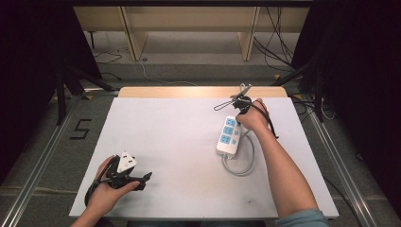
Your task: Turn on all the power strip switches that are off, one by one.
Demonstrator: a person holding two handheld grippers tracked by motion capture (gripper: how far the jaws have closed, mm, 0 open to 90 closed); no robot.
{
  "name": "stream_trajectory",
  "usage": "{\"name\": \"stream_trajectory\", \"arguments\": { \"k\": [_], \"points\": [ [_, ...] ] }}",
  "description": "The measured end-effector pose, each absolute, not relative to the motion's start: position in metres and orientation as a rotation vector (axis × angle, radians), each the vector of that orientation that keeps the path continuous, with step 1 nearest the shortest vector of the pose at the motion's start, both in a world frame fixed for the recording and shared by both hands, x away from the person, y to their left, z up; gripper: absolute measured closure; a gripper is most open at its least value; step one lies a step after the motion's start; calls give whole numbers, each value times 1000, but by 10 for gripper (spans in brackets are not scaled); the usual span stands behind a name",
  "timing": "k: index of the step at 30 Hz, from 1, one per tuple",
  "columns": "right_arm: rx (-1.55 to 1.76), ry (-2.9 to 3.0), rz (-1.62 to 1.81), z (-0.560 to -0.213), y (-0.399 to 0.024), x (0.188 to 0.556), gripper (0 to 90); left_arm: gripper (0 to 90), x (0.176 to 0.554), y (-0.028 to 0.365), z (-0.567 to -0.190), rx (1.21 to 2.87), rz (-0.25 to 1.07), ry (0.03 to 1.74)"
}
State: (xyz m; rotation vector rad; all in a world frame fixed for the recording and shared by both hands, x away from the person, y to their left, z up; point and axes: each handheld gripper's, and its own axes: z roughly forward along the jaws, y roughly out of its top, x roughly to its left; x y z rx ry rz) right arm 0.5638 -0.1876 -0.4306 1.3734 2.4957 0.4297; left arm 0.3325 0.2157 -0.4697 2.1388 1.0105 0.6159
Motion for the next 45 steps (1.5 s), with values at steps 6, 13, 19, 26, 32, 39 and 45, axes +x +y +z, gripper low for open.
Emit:
{"name": "stream_trajectory", "arguments": {
  "k": [6,13,19,26,32,39,45],
  "points": [
    [1384,2499,425,-431,-187,565,900,161,333,215,-470,2137,615,1010],
    [1378,2494,405,-431,-185,565,900,161,332,215,-470,2140,616,1007],
    [1371,2492,392,-432,-184,564,900,161,332,214,-470,2138,620,1005],
    [1367,2489,392,-432,-183,564,900,161,332,215,-470,2139,618,1005],
    [1342,2466,427,-434,-184,561,900,161,332,215,-470,2140,617,1007],
    [1334,2457,448,-433,-186,559,900,161,332,215,-470,2140,617,1007],
    [1339,2453,494,-434,-188,557,900,161,333,215,-470,2142,615,1010]
  ]
}}
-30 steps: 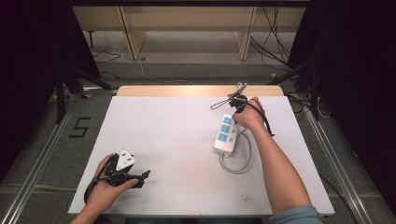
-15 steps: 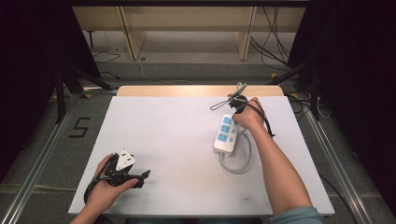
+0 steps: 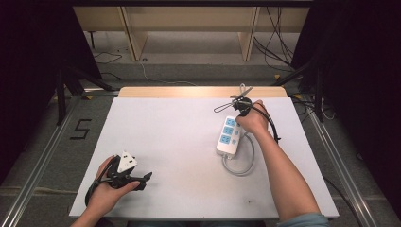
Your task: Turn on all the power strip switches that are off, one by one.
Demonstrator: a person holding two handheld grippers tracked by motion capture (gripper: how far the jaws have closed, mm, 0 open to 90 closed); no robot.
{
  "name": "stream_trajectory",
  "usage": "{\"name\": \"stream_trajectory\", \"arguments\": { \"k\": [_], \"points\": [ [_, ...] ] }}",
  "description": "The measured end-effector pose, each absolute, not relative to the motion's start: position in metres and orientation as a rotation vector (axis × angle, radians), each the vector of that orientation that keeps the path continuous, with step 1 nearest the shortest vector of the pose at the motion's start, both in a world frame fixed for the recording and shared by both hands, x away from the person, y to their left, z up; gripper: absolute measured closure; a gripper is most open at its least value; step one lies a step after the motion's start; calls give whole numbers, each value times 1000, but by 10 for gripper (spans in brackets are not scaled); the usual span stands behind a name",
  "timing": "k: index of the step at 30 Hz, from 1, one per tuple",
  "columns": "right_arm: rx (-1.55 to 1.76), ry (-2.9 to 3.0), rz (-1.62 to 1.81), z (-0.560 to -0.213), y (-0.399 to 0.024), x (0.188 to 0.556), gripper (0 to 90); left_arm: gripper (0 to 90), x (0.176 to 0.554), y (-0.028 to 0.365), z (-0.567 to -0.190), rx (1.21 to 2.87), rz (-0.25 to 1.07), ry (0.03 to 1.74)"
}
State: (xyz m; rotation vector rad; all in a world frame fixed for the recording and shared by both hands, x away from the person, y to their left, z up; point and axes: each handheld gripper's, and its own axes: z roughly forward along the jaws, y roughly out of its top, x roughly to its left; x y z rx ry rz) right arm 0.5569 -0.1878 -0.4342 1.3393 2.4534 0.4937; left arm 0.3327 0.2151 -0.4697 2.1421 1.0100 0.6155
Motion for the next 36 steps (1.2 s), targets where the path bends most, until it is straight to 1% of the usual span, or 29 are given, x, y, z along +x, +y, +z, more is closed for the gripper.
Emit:
{"name": "stream_trajectory", "arguments": {
  "k": [15,25,36],
  "points": [
    [1316,2438,552,-425,-202,541,900,161,333,214,-470,2143,618,1006],
    [1302,2434,598,-428,-212,527,900,161,333,214,-470,2144,620,1007],
    [1279,2422,658,-423,-221,511,900,161,333,214,-470,2141,620,1011]
  ]
}}
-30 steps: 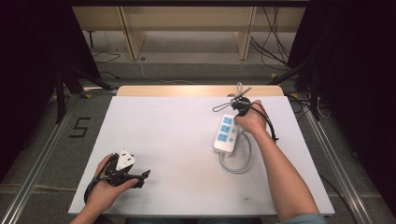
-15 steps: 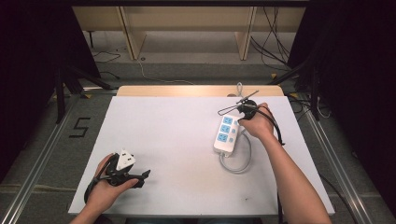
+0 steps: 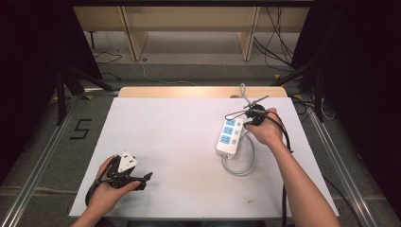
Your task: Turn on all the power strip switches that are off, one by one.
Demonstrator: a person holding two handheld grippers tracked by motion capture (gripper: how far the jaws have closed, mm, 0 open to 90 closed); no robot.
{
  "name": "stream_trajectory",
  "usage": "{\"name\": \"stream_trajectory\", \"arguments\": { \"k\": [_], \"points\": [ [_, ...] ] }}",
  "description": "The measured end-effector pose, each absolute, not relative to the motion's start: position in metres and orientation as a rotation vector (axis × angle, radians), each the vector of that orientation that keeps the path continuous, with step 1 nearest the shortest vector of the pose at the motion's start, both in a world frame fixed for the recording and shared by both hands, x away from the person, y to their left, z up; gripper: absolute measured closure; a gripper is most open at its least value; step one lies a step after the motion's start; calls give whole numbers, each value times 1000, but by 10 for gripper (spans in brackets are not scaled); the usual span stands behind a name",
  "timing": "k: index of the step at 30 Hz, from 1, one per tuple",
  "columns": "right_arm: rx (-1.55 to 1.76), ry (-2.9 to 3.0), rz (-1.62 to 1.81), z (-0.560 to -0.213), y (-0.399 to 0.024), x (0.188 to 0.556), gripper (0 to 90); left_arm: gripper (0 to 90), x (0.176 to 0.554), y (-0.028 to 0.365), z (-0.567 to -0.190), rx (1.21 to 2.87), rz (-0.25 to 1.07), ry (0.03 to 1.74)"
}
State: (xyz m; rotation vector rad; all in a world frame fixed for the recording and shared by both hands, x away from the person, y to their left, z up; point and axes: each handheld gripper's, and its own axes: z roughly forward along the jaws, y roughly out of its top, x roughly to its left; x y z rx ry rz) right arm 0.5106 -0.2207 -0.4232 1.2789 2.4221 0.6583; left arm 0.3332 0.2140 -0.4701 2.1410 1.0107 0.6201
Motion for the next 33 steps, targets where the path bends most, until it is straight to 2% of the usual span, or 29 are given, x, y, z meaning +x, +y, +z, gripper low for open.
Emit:
{"name": "stream_trajectory", "arguments": {
  "k": [20,33],
  "points": [
    [1248,2410,730,-419,-238,479,876,161,334,214,-470,2139,613,1019],
    [1254,2383,808,-421,-250,457,786,161,334,215,-470,2137,611,1025]
  ]
}}
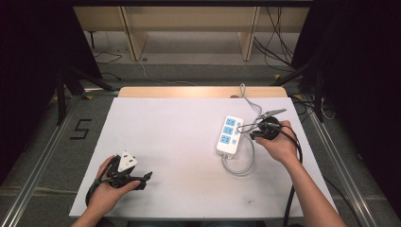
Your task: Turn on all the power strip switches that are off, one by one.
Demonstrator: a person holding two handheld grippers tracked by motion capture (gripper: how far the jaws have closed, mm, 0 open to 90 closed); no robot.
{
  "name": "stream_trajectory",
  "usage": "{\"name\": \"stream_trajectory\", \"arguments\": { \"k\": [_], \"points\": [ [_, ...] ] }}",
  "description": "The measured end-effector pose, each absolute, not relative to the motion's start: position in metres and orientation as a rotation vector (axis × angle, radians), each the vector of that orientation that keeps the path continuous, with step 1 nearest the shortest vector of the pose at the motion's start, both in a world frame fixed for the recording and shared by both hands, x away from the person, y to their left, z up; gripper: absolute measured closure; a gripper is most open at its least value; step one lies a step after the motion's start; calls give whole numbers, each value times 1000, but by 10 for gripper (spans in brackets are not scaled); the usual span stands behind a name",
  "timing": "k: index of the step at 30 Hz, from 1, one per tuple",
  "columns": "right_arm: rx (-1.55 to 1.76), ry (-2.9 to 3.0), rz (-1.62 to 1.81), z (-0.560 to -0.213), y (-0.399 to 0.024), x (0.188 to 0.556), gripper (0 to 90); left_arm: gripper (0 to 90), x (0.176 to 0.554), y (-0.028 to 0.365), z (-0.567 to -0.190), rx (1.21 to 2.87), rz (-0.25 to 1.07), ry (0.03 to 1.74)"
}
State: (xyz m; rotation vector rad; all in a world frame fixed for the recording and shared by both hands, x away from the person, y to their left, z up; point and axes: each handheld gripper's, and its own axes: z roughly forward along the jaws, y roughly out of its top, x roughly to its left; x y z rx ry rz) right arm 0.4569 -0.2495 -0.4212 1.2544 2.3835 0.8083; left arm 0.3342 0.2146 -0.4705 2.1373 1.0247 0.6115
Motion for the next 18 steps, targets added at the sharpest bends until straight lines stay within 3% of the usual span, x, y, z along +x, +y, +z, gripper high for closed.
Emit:
{"name": "stream_trajectory", "arguments": {
  "k": [18],
  "points": [
    [1306,2313,908,-432,-269,429,607,161,334,214,-471,2129,612,1033]
  ]
}}
